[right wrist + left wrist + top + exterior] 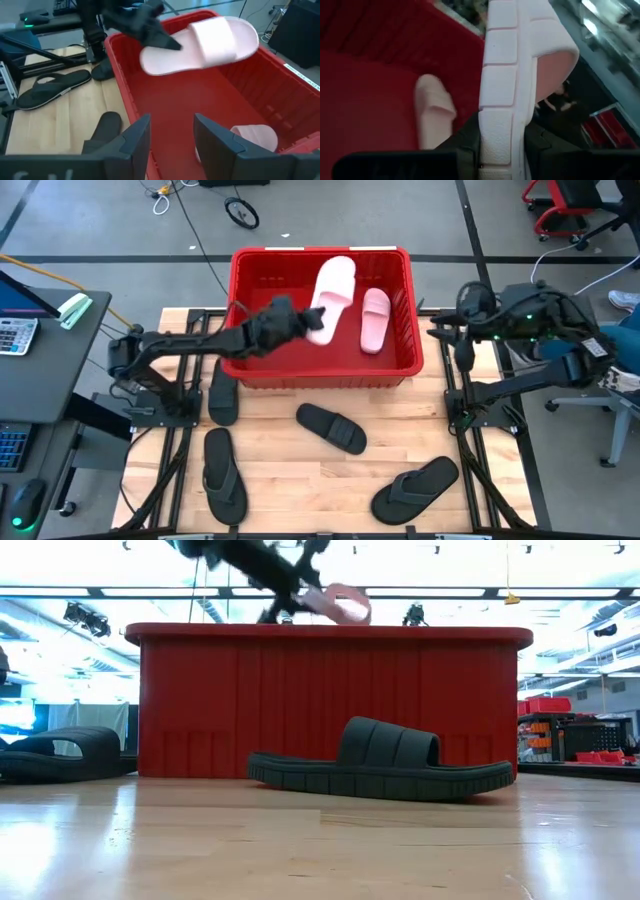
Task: Pick and place slides into bin
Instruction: Put the pink slipper into the red bin
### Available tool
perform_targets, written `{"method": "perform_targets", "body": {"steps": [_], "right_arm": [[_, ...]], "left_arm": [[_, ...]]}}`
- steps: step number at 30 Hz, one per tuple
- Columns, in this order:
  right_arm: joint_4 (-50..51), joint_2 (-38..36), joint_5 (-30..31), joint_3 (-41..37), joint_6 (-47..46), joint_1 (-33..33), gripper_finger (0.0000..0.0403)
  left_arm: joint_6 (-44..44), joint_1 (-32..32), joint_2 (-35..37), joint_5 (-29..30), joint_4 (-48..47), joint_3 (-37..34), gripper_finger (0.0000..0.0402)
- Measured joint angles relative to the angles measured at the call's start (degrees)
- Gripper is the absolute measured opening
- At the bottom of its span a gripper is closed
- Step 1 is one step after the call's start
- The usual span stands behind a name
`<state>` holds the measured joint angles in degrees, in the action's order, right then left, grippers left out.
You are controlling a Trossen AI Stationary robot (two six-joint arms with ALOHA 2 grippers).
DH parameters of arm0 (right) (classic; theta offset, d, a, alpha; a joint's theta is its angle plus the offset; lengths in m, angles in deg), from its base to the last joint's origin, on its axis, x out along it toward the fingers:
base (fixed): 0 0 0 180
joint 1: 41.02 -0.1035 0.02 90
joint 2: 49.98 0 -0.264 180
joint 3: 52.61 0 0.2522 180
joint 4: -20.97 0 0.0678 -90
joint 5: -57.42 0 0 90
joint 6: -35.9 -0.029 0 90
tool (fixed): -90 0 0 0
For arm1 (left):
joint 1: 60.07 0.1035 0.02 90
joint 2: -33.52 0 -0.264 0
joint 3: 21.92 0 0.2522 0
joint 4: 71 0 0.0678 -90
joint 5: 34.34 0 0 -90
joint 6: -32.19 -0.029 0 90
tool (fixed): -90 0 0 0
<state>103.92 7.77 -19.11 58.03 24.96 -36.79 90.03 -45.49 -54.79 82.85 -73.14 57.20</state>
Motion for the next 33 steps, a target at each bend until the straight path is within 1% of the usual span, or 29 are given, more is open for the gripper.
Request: {"method": "perform_targets", "body": {"steps": [3, 7, 9, 12, 18, 22, 24, 26, 33], "right_arm": [[0.0, 0.7, 0.0, 0.0, 0.0, 0.0, 0.0153], [0.0, 2.6, -0.1, 0.0, 0.0, 0.0, 0.0154], [0.2, 3.7, -0.1, 0.0, 0.1, 0.0, 0.0153], [0.9, 5.7, -0.1, 0.0, 0.1, 0.0, 0.0153], [3.4, 9.1, -0.1, -0.1, 0.2, 0.0, 0.0153], [6.0, 10.9, -0.1, -0.1, -0.6, 0.0, 0.0154], [7.3, 11.6, -0.1, -0.1, -1.4, 0.0, 0.0153], [8.5, 12.2, -0.1, -0.1, -1.5, 0.0, 0.0153], [9.7, 12.3, -0.1, -0.1, -2.0, 0.0, 0.0152]], "left_arm": [[3.1, 2.4, -4.0, -2.1, 2.8, 0.0, 0.0079], [6.9, 3.7, -10.3, -4.2, 10.0, 0.0, 0.0079], [8.6, 4.2, -13.3, -4.7, 11.6, 0.0, 0.0079], [9.3, 5.2, -17.4, -4.2, 10.2, 1.1, 0.0079], [8.8, 7.0, -23.6, -4.9, 7.3, 6.1, 0.0079], [8.5, 7.9, -27.7, -10.2, -0.7, 10.9, 0.0079], [8.6, 8.1, -30.0, -10.7, -4.1, 13.2, 0.0081], [8.5, 8.1, -31.6, -10.8, -6.2, 14.6, 0.0095], [7.5, 8.8, -33.8, -10.7, -5.6, 17.8, 0.0141]]}}
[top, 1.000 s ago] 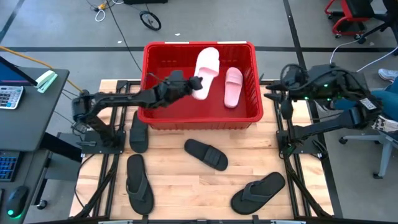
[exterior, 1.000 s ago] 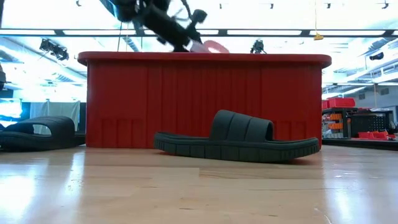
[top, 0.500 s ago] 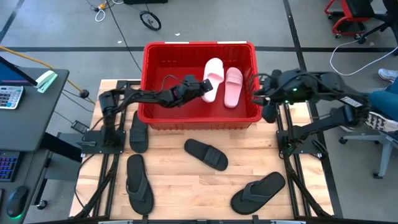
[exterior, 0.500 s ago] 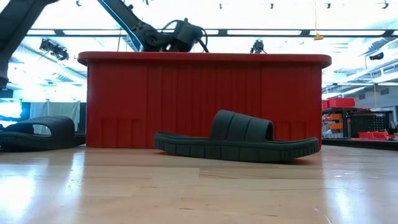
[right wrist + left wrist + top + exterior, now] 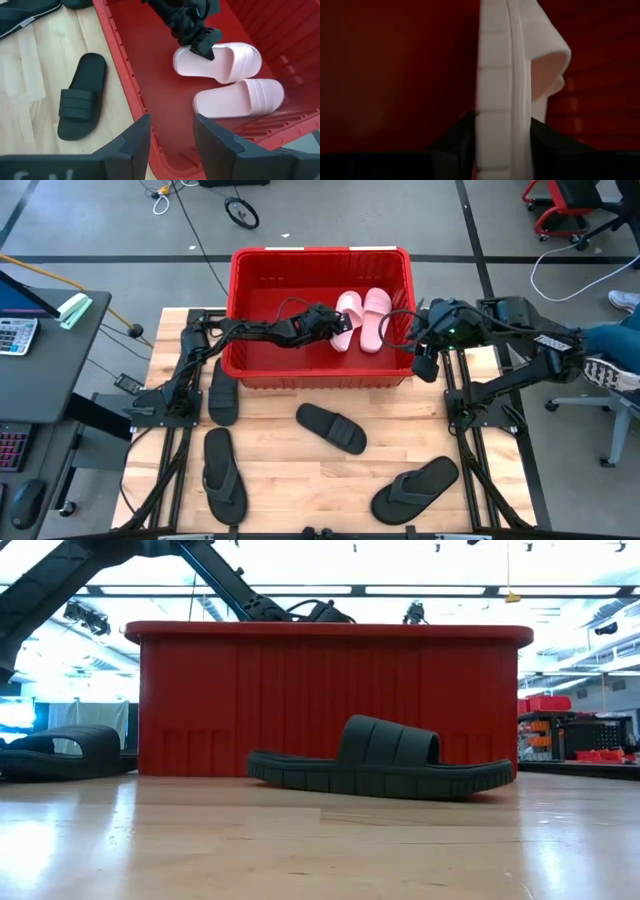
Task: Pick and place slides into bin
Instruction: Put the pink slipper into the red bin
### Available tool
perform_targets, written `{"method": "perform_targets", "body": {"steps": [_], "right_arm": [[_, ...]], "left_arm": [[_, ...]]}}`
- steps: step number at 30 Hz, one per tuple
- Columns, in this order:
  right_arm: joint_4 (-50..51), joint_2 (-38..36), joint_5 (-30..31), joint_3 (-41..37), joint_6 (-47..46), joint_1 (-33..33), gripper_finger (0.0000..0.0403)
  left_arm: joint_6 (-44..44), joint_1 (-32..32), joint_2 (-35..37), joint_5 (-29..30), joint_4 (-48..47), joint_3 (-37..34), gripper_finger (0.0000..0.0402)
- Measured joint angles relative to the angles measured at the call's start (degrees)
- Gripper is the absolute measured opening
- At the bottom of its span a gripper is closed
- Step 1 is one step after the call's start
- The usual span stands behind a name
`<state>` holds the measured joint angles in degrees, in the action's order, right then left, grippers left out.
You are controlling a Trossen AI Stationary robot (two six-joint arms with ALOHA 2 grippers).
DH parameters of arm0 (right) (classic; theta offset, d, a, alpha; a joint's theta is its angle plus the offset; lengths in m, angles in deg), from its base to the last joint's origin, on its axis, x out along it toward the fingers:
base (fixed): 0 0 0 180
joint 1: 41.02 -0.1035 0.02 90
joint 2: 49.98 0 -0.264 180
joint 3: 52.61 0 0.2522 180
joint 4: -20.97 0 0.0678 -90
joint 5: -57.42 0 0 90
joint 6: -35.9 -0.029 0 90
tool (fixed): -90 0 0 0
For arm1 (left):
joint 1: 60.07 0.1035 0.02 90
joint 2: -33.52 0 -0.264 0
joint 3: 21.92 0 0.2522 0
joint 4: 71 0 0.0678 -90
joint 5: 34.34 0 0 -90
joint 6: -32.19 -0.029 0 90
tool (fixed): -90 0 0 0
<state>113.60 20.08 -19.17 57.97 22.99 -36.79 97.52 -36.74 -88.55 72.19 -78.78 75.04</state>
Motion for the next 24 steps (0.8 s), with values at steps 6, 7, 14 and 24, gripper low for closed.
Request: {"method": "perform_targets", "body": {"steps": [6, 7, 14, 24], "right_arm": [[0.1, -0.5, 0.0, 0.0, -0.2, -0.1, 0.0152], [0.1, -0.5, -0.1, 0.0, -0.5, -0.3, 0.0152], [0.5, -0.6, -0.3, 0.0, -3.2, -3.7, 0.0152], [0.5, -0.6, -0.2, 0.0, -7.1, -11.4, 0.0152]], "left_arm": [[-4.4, 0.5, 0.0, -5.0, -1.9, 1.3, 0.017], [-4.2, 0.6, 0.0, -6.2, -2.7, 1.3, 0.0176], [-2.7, 0.6, 0.1, -6.2, -8.9, 1.3, 0.02], [-3.4, 2.1, 2.7, -4.8, -18.4, 1.5, 0.0168]]}}
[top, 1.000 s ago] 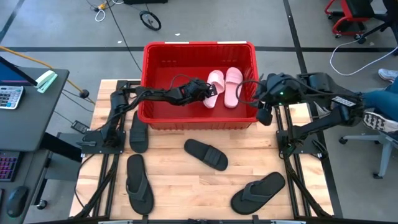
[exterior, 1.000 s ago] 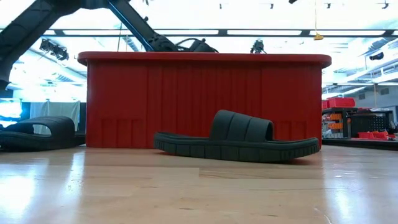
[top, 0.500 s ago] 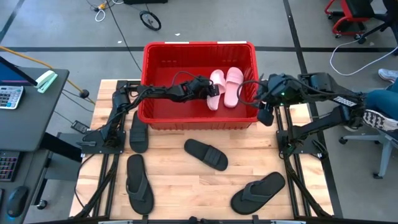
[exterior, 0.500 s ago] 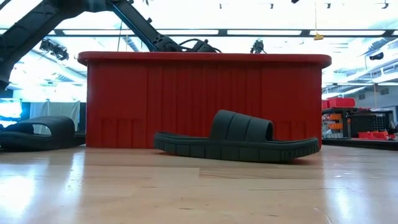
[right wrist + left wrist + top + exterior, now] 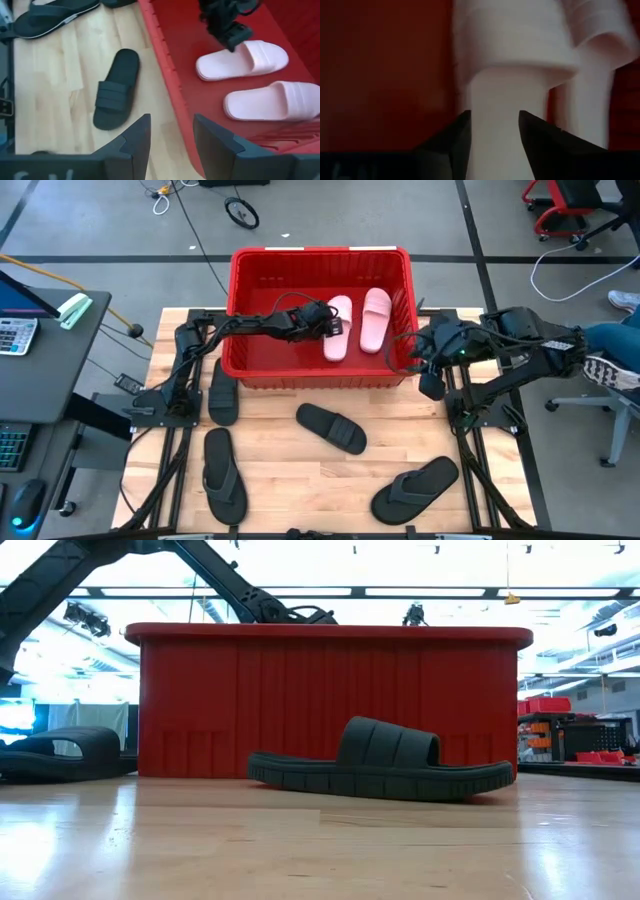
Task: Pick and place slides into bin
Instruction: Put the pink slipper into the red bin
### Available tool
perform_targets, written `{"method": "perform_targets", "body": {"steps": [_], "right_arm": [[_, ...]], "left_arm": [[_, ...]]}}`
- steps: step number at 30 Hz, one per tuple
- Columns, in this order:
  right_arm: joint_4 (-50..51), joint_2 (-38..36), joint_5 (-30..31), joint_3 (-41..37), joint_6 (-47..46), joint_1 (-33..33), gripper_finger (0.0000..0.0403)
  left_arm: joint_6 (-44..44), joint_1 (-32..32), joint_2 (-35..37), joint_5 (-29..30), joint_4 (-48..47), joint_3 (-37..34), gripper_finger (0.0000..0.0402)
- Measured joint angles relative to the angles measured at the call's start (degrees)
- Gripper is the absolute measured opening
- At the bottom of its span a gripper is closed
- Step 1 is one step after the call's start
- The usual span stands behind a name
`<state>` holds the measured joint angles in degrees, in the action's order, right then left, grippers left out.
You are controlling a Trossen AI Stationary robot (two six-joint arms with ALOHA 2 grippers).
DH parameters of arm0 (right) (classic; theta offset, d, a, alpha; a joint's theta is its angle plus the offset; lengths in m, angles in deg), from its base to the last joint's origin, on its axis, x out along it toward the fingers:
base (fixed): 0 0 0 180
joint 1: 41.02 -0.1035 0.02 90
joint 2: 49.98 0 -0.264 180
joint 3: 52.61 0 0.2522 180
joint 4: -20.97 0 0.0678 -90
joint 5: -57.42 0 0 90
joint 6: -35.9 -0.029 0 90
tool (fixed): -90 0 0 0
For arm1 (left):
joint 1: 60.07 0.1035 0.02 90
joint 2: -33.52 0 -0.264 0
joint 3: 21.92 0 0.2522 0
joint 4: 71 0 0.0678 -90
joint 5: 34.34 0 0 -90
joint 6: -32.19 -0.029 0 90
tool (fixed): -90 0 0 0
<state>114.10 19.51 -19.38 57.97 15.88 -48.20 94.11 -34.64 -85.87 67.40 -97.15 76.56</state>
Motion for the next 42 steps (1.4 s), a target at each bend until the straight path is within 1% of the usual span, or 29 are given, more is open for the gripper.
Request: {"method": "perform_targets", "body": {"steps": [3, 6, 9, 11, 15, 19, 21, 22, 24, 31, 34, 42], "right_arm": [[0.0, 0.1, 0.0, 0.0, -0.1, -2.1, 0.0152], [0.0, 0.2, 0.0, 0.0, -0.3, -3.7, 0.0152], [0.0, 0.2, 0.1, 0.0, -1.8, -5.2, 0.0152], [0.0, 0.2, 0.1, 0.0, -2.4, -6.0, 0.0152], [0.0, 0.2, 0.6, 0.0, -2.4, -7.4, 0.0152], [-0.1, 0.3, 2.2, 0.0, -2.4, -8.1, 0.0149], [-0.1, 0.3, 3.0, 0.0, -2.4, -8.2, 0.0147], [-0.1, 0.2, 3.3, 0.0, -2.5, -8.2, 0.0147], [-0.1, 0.3, 3.9, 0.0, -2.5, -8.1, 0.0147], [-0.3, 0.3, 5.4, 0.0, -4.9, -8.1, 0.0146], [-0.3, 0.3, 5.4, 0.0, -6.0, -8.1, 0.0146], [-0.3, 0.3, 5.4, 0.0, -6.4, -8.1, 0.0144]], "left_arm": [[-0.8, 0.2, 0.3, -0.2, 0.0, 1.9, 0.0169], [-2.6, 0.2, 0.3, -0.5, -0.7, 5.9, 0.0172], [-5.5, 0.2, 0.3, -0.6, -4.9, 10.5, 0.017], [-7.2, 0.1, 0.3, -0.3, -8.1, 12.9, 0.0161], [-12.1, 0.1, 0.3, 0.0, -13.8, 15.8, 0.012], [-13.9, -0.3, 0.3, -0.5, -20.3, 16.2, 0.005], [-16.4, -0.3, 0.1, -1.7, -21.6, 16.1, 0.0016], [-17.3, -0.3, -0.1, -2.2, -21.6, 16.2, 0.0009], [-17.6, -0.3, -0.9, -2.8, -22.2, 16.2, 0.001], [-18.2, 0.1, -4.2, -4.1, -20.0, 16.1, 0.0007], [-18.2, 1.0, -5.6, -4.0, -17.4, 16.1, 0.0006], [-15.9, 3.9, -7.4, -4.1, -4.3, 16.2, 0.0004]]}}
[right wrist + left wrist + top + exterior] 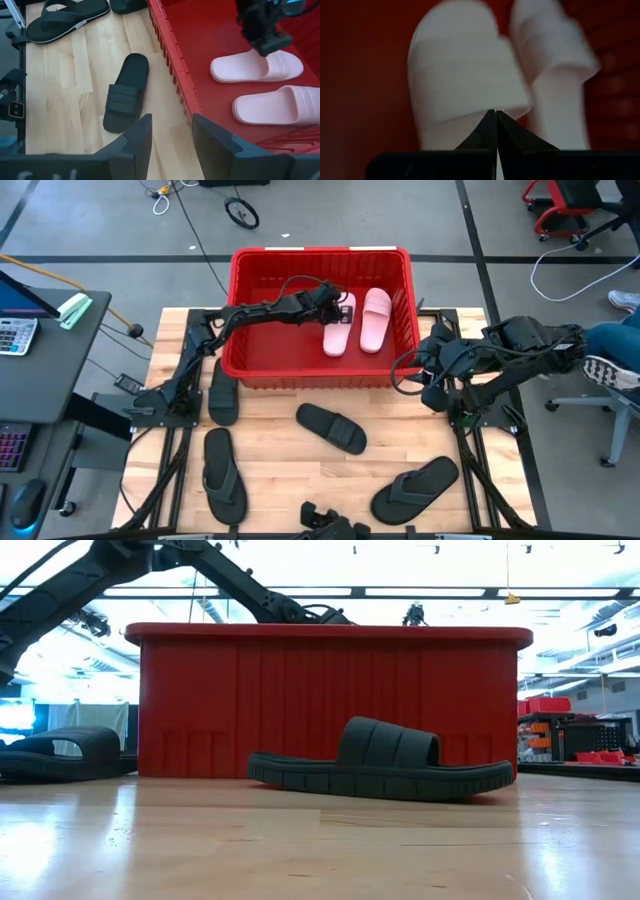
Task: Pick and place slides into bin
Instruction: Put the pink slipper into the red bin, then put the right black slipper into the red bin
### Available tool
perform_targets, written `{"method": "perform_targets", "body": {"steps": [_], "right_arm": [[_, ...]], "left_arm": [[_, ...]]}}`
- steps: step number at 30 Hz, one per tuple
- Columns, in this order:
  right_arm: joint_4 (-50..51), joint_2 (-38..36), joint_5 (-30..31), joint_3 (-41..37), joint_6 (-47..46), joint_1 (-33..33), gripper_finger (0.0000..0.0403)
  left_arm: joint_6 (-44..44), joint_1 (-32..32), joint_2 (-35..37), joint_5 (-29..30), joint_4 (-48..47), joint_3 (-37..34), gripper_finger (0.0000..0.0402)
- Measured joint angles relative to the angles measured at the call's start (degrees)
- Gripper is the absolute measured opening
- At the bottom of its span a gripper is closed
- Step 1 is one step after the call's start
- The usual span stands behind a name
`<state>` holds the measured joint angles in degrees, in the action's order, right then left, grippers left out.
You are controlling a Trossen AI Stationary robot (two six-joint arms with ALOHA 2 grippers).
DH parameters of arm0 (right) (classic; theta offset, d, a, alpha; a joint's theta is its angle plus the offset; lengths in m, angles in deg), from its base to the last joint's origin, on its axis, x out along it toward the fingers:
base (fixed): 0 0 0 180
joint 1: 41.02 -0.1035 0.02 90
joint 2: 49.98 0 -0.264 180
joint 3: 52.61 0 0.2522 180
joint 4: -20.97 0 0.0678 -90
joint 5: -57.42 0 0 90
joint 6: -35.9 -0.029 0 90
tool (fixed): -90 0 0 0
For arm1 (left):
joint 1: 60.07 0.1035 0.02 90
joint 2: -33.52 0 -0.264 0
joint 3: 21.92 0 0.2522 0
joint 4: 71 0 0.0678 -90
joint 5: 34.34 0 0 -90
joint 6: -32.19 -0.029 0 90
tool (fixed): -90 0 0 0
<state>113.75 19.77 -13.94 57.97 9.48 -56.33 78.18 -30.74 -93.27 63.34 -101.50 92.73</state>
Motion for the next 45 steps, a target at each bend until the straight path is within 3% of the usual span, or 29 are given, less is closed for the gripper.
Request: {"method": "perform_targets", "body": {"steps": [6, 10, 14, 20, 25, 29, 33, 38, 42, 45], "right_arm": [[0.0, 0.0, 0.0, 0.0, 0.5, 0.0, 0.0144], [0.0, 0.0, 1.2, 0.0, 0.4, 0.0, 0.0142], [-0.4, 0.0, 1.4, 0.0, 0.3, 0.0, 0.0142], [-1.6, 0.0, 1.4, 0.0, -3.7, -1.8, 0.0139], [-2.4, 1.0, 1.2, 0.0, -10.1, -9.1, 0.013], [-4.0, 3.1, 1.3, 0.0, -15.6, -16.9, 0.0124], [-4.4, 7.3, 4.8, 0.0, -22.1, -23.2, 0.0123], [-4.9, 12.9, 6.9, 0.0, -27.4, -26.9, 0.0128], [-4.8, 16.7, 6.8, 0.0, -31.9, -27.4, 0.0132], [-4.8, 17.8, 6.7, 0.0, -33.8, -27.3, 0.0132]], "left_arm": [[1.3, 1.0, 0.0, -0.5, 1.9, 0.1, 0.0004], [-0.6, 0.0, 0.0, -5.6, 1.7, 0.1, 0.0004], [-6.6, -2.2, 1.7, -8.0, 2.8, 0.0, 0.0006], [-15.0, -4.6, 9.7, -7.4, -1.1, 3.9, 0.0007], [-23.1, -8.6, 16.1, -7.3, -12.3, 11.7, 0.0007], [-29.2, -13.1, 19.4, -7.6, -28.0, 20.1, 0.0006], [-31.6, -18.6, 20.5, -7.5, -42.4, 27.6, 0.0031], [-24.7, -26.1, 20.6, -7.5, -54.1, 33.4, 0.0087], [-7.8, -31.9, 20.5, -7.4, -56.5, 31.8, 0.0131], [-1.1, -36.4, 20.0, -3.9, -56.2, 28.2, 0.0154]]}}
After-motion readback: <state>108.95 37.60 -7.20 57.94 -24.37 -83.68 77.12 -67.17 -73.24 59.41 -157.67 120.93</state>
